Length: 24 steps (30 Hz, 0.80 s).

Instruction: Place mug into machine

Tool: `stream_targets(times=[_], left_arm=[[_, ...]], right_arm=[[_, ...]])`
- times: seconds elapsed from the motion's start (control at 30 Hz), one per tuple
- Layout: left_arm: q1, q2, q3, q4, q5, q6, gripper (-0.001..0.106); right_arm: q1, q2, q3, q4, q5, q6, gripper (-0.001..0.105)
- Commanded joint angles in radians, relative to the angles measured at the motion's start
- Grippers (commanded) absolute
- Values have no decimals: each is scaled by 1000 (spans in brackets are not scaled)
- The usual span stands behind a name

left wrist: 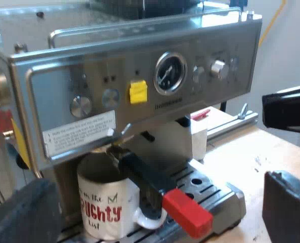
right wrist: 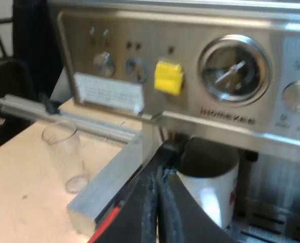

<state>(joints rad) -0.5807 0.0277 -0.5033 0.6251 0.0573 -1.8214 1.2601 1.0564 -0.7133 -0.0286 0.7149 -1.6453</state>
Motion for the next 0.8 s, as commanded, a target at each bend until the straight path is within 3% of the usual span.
stream_targets(times=[0.03,0.23,0.4,0.6,0.8], left_arm=[[-3,-5,-6,-2,9,1,82],[-3,-5,-6,0,35,1,82],[-3,-5,-6,0,37,1,82],[-3,-5,-6,0,53,1,82],[-3,-5,-6,0,53,1,82]], right_arm=[[0,16,-15,-28,30,-5,0],[-2,113,-60,-85,38,-5,0],[-84,260,-195,-102,31,-3,0],[-150,365,-295,-102,0,-3,0],[-190,424,-322,-102,-12,-3,0]])
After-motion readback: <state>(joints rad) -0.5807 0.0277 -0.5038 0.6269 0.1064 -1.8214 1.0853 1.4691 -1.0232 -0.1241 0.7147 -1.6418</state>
